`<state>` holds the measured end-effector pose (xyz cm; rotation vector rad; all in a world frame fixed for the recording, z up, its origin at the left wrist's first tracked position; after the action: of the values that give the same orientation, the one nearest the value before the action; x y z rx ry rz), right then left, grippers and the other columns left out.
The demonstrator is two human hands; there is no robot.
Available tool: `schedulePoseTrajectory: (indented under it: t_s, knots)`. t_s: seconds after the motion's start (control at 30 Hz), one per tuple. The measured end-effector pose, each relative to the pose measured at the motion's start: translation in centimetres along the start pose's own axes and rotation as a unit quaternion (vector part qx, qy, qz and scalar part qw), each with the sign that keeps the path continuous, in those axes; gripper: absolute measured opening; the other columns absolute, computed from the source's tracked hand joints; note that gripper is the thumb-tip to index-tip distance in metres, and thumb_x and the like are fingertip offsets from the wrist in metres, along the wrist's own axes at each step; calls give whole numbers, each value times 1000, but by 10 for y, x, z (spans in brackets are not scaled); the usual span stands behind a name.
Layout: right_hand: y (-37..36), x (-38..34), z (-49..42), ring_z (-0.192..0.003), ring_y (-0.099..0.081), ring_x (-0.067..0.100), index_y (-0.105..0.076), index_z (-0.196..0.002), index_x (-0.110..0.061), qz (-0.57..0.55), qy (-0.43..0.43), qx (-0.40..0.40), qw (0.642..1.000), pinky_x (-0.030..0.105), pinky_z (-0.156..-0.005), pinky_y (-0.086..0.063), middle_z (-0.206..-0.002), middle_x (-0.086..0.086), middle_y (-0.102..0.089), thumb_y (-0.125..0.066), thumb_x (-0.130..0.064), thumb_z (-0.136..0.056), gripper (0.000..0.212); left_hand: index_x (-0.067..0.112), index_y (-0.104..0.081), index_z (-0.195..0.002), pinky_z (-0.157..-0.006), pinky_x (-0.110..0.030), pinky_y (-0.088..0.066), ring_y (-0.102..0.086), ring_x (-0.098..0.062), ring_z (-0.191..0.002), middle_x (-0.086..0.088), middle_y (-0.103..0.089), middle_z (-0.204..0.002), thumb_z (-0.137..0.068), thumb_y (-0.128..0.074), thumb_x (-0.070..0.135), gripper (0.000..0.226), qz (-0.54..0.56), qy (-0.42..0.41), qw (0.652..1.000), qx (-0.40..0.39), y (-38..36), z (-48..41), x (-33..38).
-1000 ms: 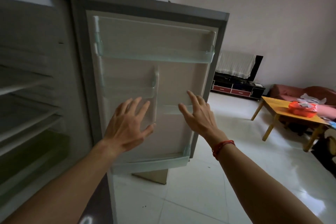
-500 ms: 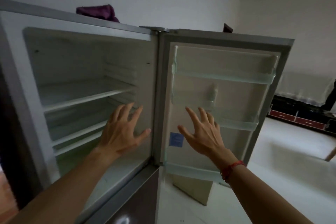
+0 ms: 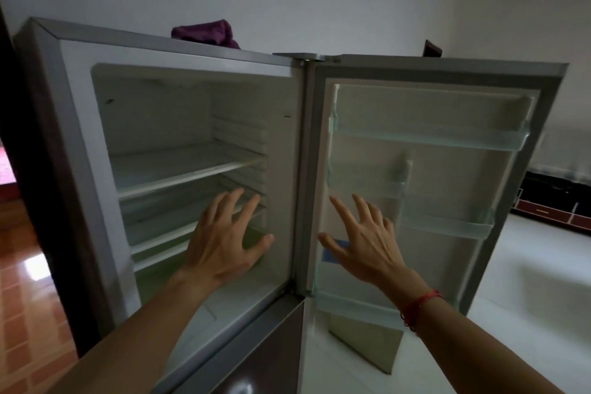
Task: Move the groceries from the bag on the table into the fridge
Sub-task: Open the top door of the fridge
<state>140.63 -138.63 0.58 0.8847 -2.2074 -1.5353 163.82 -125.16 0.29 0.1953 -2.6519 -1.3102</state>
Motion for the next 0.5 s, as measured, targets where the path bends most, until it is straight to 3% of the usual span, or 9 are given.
schedulePoseTrajectory:
  t_s: [0.1,0.3,0.4,0.5]
  knots:
    - [0,14,-1,-152,-15,36,1,-159,-44,7,-6,0,1000,54,-119,-25,-169,12,-7,-7,-85,-77,92,20,-45,-145,-107,-48,-39,-38,-34,-135,-13,-41,-149,-83,-38,70,80,6,-9,1000,-4,-8,-7,13]
    - [5,42,6,-151,-18,37,1,-159,-44,5,-41,0,999,54,-117,-27,-168,12,-10,-34,-78,-91,83,19,-40,-148,-109,-49,-39,-35,-32,-138,-13,-38,-150,-84,-37,71,83,39,-48,998,-9,-26,-26,45]
    - [16,55,21,-150,-22,37,-1,-159,-42,23,-83,6,996,53,-116,-27,-168,13,-12,-36,-77,-91,84,18,-42,-148,-109,-49,-37,-36,-35,-136,-16,-40,-149,-83,-36,70,83,65,-80,994,-17,-36,-39,64]
    - [25,68,43,-150,-21,37,-3,-159,-43,52,-133,5,990,54,-117,-26,-167,14,-13,-26,-84,-84,88,19,-41,-148,-110,-49,-34,-34,-36,-138,-14,-38,-152,-83,-36,70,83,99,-113,988,-30,-49,-49,83]
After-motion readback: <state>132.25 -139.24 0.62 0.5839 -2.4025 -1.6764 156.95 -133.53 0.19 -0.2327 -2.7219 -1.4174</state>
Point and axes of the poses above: each hand's wrist, its own z-axis away from the middle knuckle, its own y-axis out of the back of the hand, x = y × z, the point moved 1 cm from there along -z, towards the middle knuckle
